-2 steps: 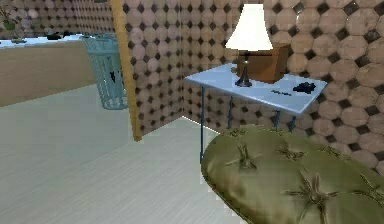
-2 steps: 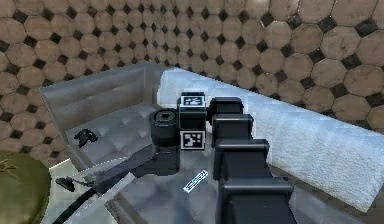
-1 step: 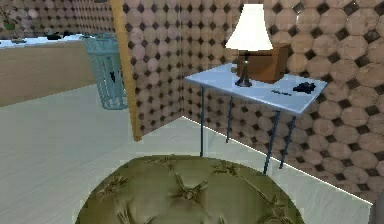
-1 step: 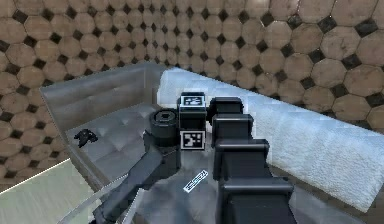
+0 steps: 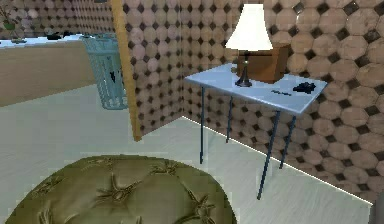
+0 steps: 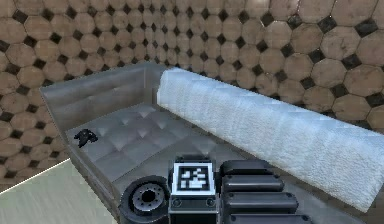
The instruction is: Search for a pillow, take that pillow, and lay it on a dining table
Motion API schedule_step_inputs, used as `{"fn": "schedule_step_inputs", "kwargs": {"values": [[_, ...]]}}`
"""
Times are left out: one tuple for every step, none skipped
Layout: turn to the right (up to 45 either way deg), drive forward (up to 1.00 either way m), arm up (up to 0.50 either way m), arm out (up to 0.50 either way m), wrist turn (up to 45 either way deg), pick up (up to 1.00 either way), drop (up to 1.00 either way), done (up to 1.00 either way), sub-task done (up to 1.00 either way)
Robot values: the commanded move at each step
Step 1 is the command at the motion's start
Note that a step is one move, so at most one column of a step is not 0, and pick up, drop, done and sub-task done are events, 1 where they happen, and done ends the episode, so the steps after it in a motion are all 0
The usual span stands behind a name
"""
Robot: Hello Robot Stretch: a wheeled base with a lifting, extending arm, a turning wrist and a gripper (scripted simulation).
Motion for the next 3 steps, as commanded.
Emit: {"fn": "schedule_step_inputs", "kwargs": {"values": [[-45.0, 0.0, 0.0, 0.0, 0.0, 0.0, 0.0, 0.0, 0.0], [0.0, 0.25, 0.0, 0.0, 0.0, 0.0, 0.0, 0.0, 0.0], [45.0, 0.0, 0.0, 0.0, 0.0, 0.0, 0.0, 0.0, 0.0]]}}
